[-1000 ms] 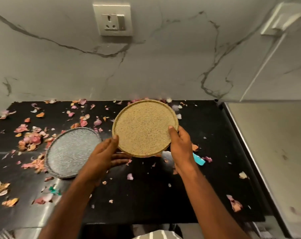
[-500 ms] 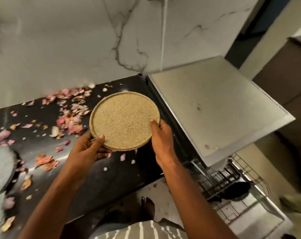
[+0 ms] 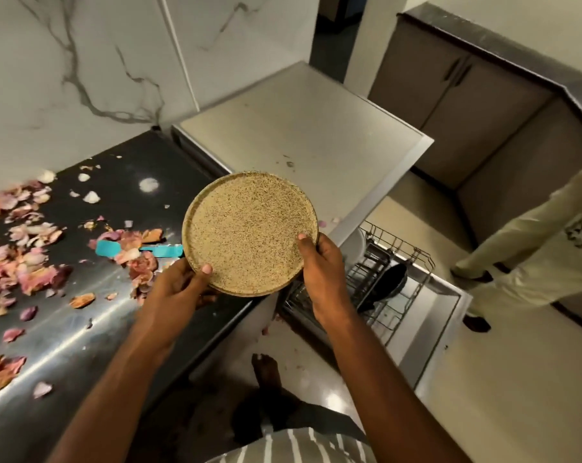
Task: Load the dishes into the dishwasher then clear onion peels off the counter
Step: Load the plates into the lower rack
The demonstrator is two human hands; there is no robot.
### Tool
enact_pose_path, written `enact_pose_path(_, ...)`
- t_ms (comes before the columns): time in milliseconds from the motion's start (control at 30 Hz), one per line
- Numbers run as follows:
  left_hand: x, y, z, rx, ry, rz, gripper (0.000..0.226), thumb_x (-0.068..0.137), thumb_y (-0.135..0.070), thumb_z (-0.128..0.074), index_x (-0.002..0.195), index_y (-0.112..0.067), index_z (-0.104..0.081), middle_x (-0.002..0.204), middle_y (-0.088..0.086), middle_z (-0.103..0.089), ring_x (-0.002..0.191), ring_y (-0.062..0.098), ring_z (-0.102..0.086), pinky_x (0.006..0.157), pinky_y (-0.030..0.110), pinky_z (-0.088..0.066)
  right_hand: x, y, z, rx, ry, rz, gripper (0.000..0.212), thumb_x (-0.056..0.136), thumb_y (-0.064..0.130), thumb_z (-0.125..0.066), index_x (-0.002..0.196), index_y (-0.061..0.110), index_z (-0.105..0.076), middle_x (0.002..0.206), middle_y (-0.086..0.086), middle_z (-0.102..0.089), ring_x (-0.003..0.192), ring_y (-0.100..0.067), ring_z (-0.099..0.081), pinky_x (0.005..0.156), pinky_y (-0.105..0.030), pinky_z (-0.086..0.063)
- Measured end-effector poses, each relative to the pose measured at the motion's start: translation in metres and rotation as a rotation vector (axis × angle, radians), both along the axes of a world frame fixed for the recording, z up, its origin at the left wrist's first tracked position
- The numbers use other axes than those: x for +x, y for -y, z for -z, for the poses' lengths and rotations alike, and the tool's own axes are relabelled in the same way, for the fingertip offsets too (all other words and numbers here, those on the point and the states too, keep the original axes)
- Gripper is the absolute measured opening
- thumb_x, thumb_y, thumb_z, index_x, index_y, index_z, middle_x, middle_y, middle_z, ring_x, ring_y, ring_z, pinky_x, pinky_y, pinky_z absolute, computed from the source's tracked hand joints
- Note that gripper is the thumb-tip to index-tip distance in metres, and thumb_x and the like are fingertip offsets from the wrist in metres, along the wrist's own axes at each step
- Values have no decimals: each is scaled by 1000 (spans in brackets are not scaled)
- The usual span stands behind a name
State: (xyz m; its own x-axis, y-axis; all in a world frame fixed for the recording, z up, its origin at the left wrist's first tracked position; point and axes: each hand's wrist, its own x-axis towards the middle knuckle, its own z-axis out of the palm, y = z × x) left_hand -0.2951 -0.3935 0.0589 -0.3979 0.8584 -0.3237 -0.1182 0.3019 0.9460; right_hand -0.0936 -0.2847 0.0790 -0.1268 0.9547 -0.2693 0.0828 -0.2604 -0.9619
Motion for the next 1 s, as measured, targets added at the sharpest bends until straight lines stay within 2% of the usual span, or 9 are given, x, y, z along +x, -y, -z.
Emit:
enact_pose_path(67,15,-1,9,-15,7,49,24,105,-20,-56,127,-15,-64,115,1,-77,91,16,-72,76,28,-59,20,11,7,-10,-14,57,19,108,26,-56,118,23,-71,110,8,-78,103,-6,-72,90,-29,-57)
enact_pose_path(267,57,-10,12,-38,15,159,25,104,-18,-58,128,-17,-64,118,-2,-77,100,17,-73,81,33,-56,68,25,12,-60,-29,182,25,109,24,-54,128,19,-68,115,8,-76,102,-5,-72,84,-25,-54)
enact_pose_path(333,70,-19,10,-36,13,179,24,104,-17,-59,126,-19,-64,117,-1,-77,101,17,-73,81,32,-56,84,20,10,-69,-35,205,24,109,24,-54,127,18,-68,114,7,-76,100,-5,-72,81,-23,-54)
enact_pose_path(500,106,-46,13,-43,-10,223,23,102,-15,-61,125,-14,-65,113,2,-78,100,19,-75,86,37,-56,127,3,13,-107,-40,232,18,108,23,-54,117,24,-69,109,7,-77,99,-9,-73,86,-33,-59)
enact_pose_path(667,169,-73,21,-55,-6,199,19,102,-11,-59,120,-17,-65,109,0,-79,97,17,-76,77,27,-61,191,-29,22,-173,-9,211,12,107,21,-55,108,27,-66,105,7,-73,93,-8,-69,76,-27,-56)
enact_pose_path(800,227,-95,30,-112,6,198,17,104,-8,-57,116,-18,-65,108,9,-78,94,25,-77,85,42,-60,243,-60,35,-207,6,215,18,103,15,-55,118,15,-64,106,-13,-72,96,-20,-69,85,-46,-59)
enact_pose_path(867,253,-111,35,-145,18,205,18,104,-4,-55,113,-17,-64,107,12,-78,92,28,-77,85,45,-61,270,-78,45,-230,-10,227,29,102,9,-52,129,12,-61,101,-9,-72,86,-18,-68,69,-36,-59)
enact_pose_path(933,273,-120,39,-189,47,206,19,104,0,-53,113,-13,-63,105,12,-78,90,26,-78,78,36,-64,291,-91,53,-279,-36,259,37,102,4,-52,138,10,-55,94,-6,-70,71,-15,-65,55,-28,-55)
enact_pose_path(1000,288,-122,48,-244,90,179,17,104,2,-52,115,-6,-63,101,12,-78,86,23,-77,71,30,-64,308,-98,69,-345,-28,270,37,104,6,-53,140,16,-50,101,-1,-69,72,-10,-63,55,-23,-54)
